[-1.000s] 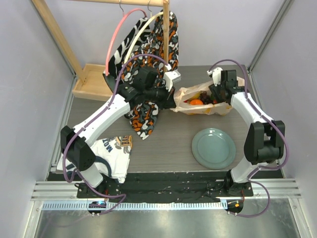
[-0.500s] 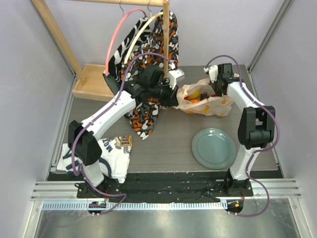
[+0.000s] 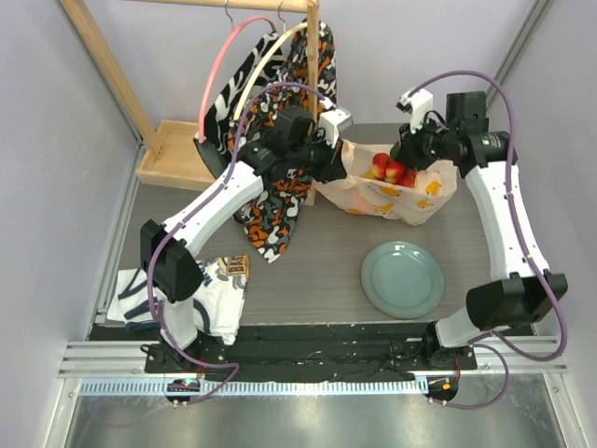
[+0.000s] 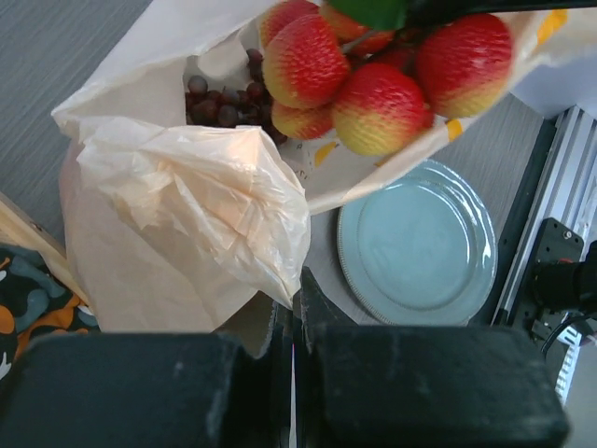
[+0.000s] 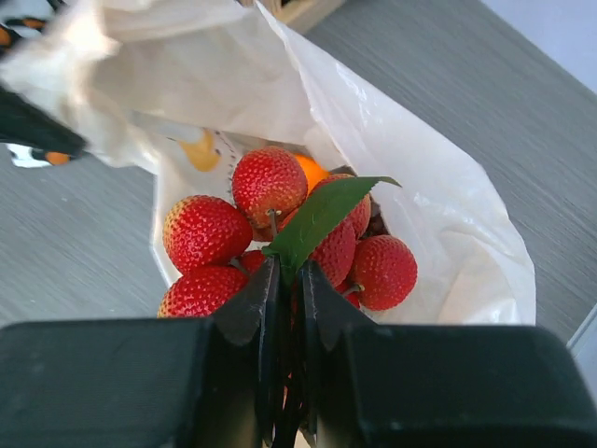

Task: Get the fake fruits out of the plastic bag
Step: Take out the fake fruit from the plastic bag, then place the fake fruit on the plate.

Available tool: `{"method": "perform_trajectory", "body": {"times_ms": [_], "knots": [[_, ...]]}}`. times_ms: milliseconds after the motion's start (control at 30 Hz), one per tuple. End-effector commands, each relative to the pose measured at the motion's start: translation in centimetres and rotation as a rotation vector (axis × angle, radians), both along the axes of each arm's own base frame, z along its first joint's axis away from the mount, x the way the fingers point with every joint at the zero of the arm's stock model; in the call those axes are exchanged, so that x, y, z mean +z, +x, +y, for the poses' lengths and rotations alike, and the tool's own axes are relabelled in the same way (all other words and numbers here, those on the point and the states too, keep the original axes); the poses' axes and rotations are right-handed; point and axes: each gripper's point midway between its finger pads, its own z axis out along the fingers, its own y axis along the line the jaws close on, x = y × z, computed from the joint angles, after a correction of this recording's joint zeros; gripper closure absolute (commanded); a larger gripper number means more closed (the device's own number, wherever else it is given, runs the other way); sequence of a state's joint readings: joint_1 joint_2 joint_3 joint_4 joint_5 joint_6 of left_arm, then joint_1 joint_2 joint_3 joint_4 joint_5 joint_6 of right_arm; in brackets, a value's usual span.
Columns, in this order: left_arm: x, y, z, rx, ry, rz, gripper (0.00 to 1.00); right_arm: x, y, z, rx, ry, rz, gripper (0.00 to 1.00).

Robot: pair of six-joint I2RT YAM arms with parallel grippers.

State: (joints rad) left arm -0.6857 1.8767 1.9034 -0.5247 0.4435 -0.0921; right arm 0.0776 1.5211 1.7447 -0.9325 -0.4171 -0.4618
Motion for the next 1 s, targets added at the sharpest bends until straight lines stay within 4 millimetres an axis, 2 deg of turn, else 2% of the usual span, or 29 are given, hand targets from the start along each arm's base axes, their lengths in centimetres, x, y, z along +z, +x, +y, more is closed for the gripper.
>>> {"method": "perform_trajectory", "body": {"times_ms": [0,33,100,133,200,233,300,333,400,467,500,533,567,600,667,700,767,800,867,900,967], "knots": [[2.7,1.0,-1.0,0.016,-0.069,-0.055,1.00,3.0,-0.1,1.0,-0.011,0.094,-0.055,0.99],[2.8,1.2,-1.0,0.024,-0.066,-0.060,1.00,5.2,0.3,1.0,-0.017,0.105,-0.109,0.99],[2.6,1.6,-1.1,0.025,-0.064,-0.064,1.00,8.3,1.1,1.2,-0.038,0.152,-0.177,0.99],[2.7,1.9,-1.2,0.028,-0.065,-0.067,1.00,11.9,1.1,1.3,-0.033,0.176,-0.264,0.99],[2.6,2.2,-1.2,0.033,-0.064,-0.065,1.00,14.6,1.2,2.2,-0.010,0.233,-0.296,0.99],[2.4,2.4,-1.3,0.034,-0.064,-0.066,1.00,18.2,0.4,2.5,0.010,0.252,-0.373,0.99],[2.1,2.7,-1.2,0.042,-0.060,-0.062,1.00,19.6,-1.2,3.5,0.048,0.287,-0.354,0.99],[1.9,2.9,-1.2,0.047,-0.057,-0.058,1.00,21.3,-2.5,4.3,0.097,0.316,-0.375,0.99],[1.5,3.2,-1.0,0.060,-0.049,-0.055,1.00,21.2,-5.1,5.6,0.180,0.355,-0.321,0.99],[1.2,3.5,-0.8,0.071,-0.043,-0.051,1.00,19.9,-8.3,7.0,0.255,0.376,-0.245,0.99],[1.2,3.8,-0.5,0.081,-0.040,-0.051,1.00,17.2,-8.9,7.9,0.281,0.368,-0.155,0.99],[1.0,4.0,-0.4,0.091,-0.039,-0.045,1.00,15.8,-9.8,8.2,0.312,0.333,-0.133,0.99],[0.8,4.2,-0.2,0.100,-0.041,-0.037,1.00,14.7,-12.0,7.9,0.328,0.305,-0.102,0.99],[1.0,5.0,0.5,0.135,-0.046,-0.034,1.00,11.6,-12.5,7.9,0.331,0.278,-0.016,0.99],[0.8,5.6,0.9,0.172,-0.072,0.007,1.00,9.2,-14.7,7.0,0.360,0.208,0.010,0.99],[0.4,6.0,1.6,0.178,-0.076,0.028,1.00,6.5,-15.3,6.7,0.361,0.188,0.079,0.99],[-0.1,6.1,1.9,0.184,-0.080,0.050,1.00,4.7,-15.8,6.0,0.360,0.137,0.064,0.99],[-0.2,6.2,2.3,0.189,-0.081,0.056,1.00,2.3,-15.9,5.7,0.350,0.119,0.120,0.99],[-0.1,6.2,2.5,0.192,-0.083,0.056,1.00,0.0,-15.6,5.0,0.335,0.073,0.146,0.99],[0.0,6.0,2.6,0.192,-0.083,0.056,1.00,-2.6,-15.7,4.1,0.316,0.016,0.192,0.99],[-0.3,5.8,2.7,0.187,-0.082,0.063,1.00,-5.1,-14.9,3.1,0.276,-0.033,0.211,0.99]]}}
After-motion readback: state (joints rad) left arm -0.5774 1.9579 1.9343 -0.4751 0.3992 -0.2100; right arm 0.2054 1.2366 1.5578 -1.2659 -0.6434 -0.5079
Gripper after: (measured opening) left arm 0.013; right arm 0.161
